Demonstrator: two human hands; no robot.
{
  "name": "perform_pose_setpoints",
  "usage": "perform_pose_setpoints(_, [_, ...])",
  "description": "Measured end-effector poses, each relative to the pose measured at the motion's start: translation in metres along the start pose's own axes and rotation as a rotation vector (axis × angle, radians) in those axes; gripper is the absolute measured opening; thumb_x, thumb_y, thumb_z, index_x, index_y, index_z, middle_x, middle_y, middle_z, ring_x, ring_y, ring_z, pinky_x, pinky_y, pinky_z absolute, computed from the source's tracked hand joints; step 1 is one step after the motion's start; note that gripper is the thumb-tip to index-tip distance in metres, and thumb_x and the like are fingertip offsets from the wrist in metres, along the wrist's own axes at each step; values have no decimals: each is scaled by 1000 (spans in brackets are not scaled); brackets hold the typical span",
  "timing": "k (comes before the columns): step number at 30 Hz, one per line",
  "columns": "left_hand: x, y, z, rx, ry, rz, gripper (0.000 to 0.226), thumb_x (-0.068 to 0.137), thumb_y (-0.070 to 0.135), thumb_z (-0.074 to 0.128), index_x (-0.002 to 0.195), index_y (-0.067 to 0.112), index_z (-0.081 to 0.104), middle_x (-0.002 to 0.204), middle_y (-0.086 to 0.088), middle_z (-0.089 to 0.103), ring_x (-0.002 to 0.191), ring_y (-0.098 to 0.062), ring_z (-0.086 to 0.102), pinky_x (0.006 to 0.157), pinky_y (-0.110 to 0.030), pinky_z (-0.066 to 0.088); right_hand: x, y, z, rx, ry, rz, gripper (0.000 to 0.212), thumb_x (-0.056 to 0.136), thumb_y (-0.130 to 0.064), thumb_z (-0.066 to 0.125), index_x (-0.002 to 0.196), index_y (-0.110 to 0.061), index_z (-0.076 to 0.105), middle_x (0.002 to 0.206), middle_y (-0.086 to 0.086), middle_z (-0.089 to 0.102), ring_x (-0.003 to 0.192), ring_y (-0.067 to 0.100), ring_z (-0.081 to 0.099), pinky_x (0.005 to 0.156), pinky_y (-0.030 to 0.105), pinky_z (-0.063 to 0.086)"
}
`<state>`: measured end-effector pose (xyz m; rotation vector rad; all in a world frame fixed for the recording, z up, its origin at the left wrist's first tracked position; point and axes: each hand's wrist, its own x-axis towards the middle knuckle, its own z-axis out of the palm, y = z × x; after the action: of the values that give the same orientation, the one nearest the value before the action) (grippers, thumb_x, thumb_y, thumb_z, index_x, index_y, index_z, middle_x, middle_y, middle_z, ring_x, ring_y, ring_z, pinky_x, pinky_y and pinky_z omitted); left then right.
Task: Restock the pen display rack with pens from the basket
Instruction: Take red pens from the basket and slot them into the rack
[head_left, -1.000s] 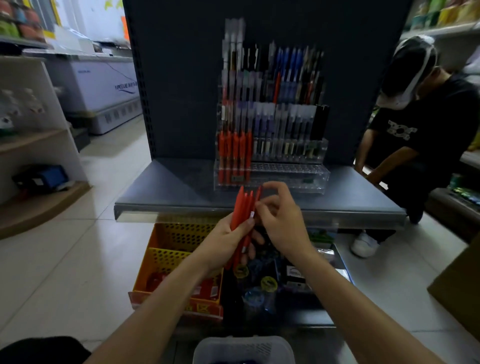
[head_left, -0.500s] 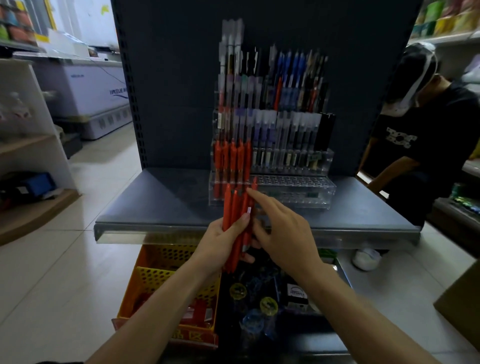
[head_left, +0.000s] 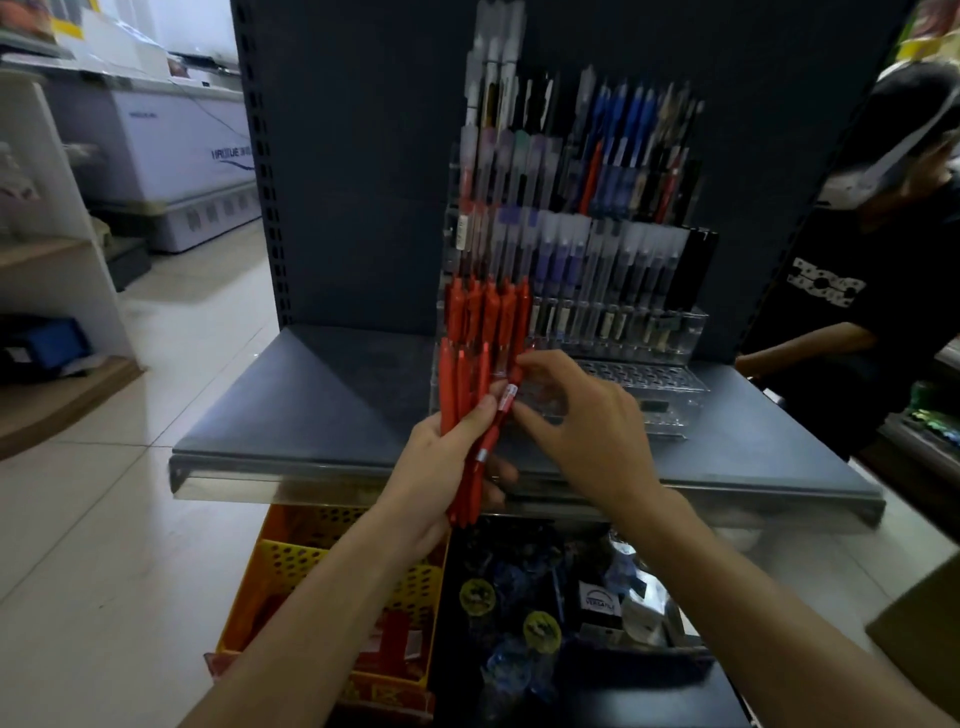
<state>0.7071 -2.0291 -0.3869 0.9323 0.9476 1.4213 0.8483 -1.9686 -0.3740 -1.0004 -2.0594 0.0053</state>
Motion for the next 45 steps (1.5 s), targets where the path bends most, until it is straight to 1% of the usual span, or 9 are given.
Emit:
perform_pose_setpoints(3, [3,7,-4,5,-31,46,31,96,33,52,124,24,63,112,-4,69,54,-15,61,41,-23,48,3,2,7,84,24,74,28,88,-31,69,114,-26,61,94,-14,73,84,1,68,73,31,58])
perform_pose_setpoints(8, [5,11,-12,90,-67,78,27,100,31,47,121,24,61,96,-2,73,52,-12,56,45,-22,46,20,3,12,354,127,329,10,96,-28,59,94,-23,67,79,-9,70,70,2,65,66,27,54])
perform_pose_setpoints(16, [6,6,-12,56,-79,47,24,100,28,47,117,21,63,61,5,48,45,-7,39,42,-20,34,53,11,4,151,-79,411,35,98,-30,57,74,-5,61,56,3,51,50,15,44,46,22,35])
perform_pose_setpoints(23, [13,1,-9,35,-93,38,22,100,26,48,115,18,62,61,5,44,45,-8,36,42,-20,31,51,14,15,-55,-176,383,23,87,-43,68,79,-22,70,68,-4,65,67,17,61,64,35,53])
perform_pose_setpoints(28, [18,-4,-6,31,-105,53,27,101,11,43,124,17,55,68,2,49,50,-8,43,48,-22,39,44,15,18,110,-11,364,13,90,-36,66,87,-23,66,74,-3,63,70,17,60,64,35,50])
perform_pose_setpoints(34, [23,-6,-3,98,-122,91,33,98,2,43,127,12,56,87,1,64,65,-7,54,61,-22,47,43,19,23,0,-47,327,16,92,-33,63,78,-25,64,59,-13,50,61,14,52,67,36,46])
perform_pose_setpoints(38, [21,-4,1,65,-127,129,28,97,2,47,120,8,61,88,-2,73,71,-10,64,70,-22,55,42,18,17,42,-107,330,9,92,-25,62,88,-21,69,67,-12,56,70,15,57,70,35,50])
perform_pose_setpoints(41, [19,-2,3,27,-145,132,27,97,3,48,121,8,60,99,-7,74,82,-17,69,77,-27,57,33,16,10,198,-62,362,13,94,-17,58,99,-18,69,79,-9,64,76,6,61,68,22,50])
perform_pose_setpoints(45, [16,-2,3,39,-167,107,24,98,7,48,118,10,60,110,-9,72,91,-22,70,84,-33,57,18,9,-8,380,79,337,13,95,-19,57,92,-18,69,77,-8,66,69,0,58,62,13,45])
